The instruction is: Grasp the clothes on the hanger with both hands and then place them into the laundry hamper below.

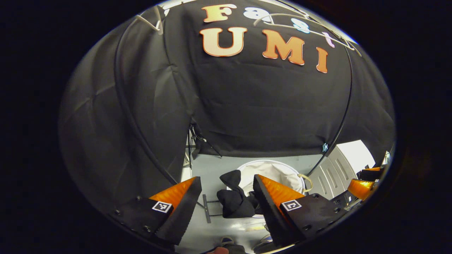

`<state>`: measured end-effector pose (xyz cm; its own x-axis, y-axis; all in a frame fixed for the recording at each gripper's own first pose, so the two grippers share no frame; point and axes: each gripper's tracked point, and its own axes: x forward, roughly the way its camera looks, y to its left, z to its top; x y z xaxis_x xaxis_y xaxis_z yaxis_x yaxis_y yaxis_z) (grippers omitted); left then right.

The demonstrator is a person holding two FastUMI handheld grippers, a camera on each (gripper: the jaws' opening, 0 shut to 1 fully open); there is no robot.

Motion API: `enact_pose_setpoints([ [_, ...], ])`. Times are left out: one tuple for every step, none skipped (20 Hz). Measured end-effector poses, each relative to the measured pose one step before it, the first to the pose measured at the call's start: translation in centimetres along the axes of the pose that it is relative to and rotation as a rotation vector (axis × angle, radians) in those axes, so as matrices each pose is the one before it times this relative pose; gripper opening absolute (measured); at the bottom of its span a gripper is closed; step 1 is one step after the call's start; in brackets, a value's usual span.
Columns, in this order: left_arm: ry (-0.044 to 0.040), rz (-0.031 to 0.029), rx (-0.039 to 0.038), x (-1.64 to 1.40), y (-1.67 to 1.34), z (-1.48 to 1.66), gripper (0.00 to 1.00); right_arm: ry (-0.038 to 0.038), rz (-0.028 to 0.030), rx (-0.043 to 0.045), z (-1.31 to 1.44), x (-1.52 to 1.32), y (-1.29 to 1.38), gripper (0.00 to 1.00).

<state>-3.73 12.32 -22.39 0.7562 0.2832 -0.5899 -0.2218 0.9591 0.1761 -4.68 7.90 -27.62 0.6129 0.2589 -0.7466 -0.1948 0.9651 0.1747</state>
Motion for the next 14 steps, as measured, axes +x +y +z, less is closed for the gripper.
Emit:
enact_pose_setpoints([
  [-0.02165,-0.00234,-0.00842,-1.138,0.084,0.681,0.97,-0.01974,-0.00548,0.006,0.652,-1.069,-0.365,0.92],
  [-0.02287,0.00008,-0.00577,-0.754,0.026,0.267,0.97,-0.01885,-0.00604,0.00232,0.524,-0.779,-0.361,0.92],
  [-0.02107,0.00516,-0.00364,-0.622,0.205,0.407,0.97,-0.02083,-0.00625,0.00316,0.753,-0.892,-0.521,0.92],
  [-0.02156,0.00342,-0.00373,-0.734,0.269,0.885,0.97,-0.01914,-0.00478,0.00166,0.731,-0.656,-0.353,0.92],
  [-0.0262,0.00312,-0.00657,-0.647,0.131,1.086,0.97,-0.02372,-0.00659,0.00084,1.014,-0.718,-0.315,0.92],
  [-0.03036,0.00361,-0.0081,-0.73,0.242,1.305,0.97,-0.03246,-0.00892,0.00147,1.417,-0.841,-0.322,0.92],
  [-0.03669,0.00437,-0.00797,-0.677,0.231,1.413,0.97,-0.03475,-0.00352,0.00048,1.489,-0.629,-0.281,0.92],
  [-0.03607,0.01794,-0.00334,-0.64,0.454,1.466,0.97,-0.0383,0.00221,-0.00455,1.448,-0.396,-0.132,0.92],
  [-0.03828,0.01325,-0.00076,-0.51,0.344,1.48,0.96,-0.03617,0.00141,-0.00312,1.4,-0.572,-0.221,0.92],
  [-0.0365,0.00581,0.0015,-0.264,0.169,1.519,0.96,-0.03356,0.00397,-0.00181,1.213,-0.573,-0.218,0.92],
  [-0.03892,0.00742,0.00466,-0.271,0.239,1.662,0.96,-0.03295,0.0034,-0.0024,1.605,-0.72,-0.184,0.92],
  [-0.03496,0.0058,0.00739,-0.314,0.186,1.438,0.96,-0.03631,0.00001,-0.00648,1.473,-0.762,-0.232,0.92],
  [-0.03576,0.00856,0.00658,-0.16,0.302,1.43,0.96,-0.04019,-0.00673,-0.01364,1.448,-0.161,-0.567,0.92],
  [-0.03007,0.01032,0.00364,-0.316,0.271,1.387,0.96,-0.03914,-0.00749,-0.01875,1.283,-0.601,-0.828,0.92],
])
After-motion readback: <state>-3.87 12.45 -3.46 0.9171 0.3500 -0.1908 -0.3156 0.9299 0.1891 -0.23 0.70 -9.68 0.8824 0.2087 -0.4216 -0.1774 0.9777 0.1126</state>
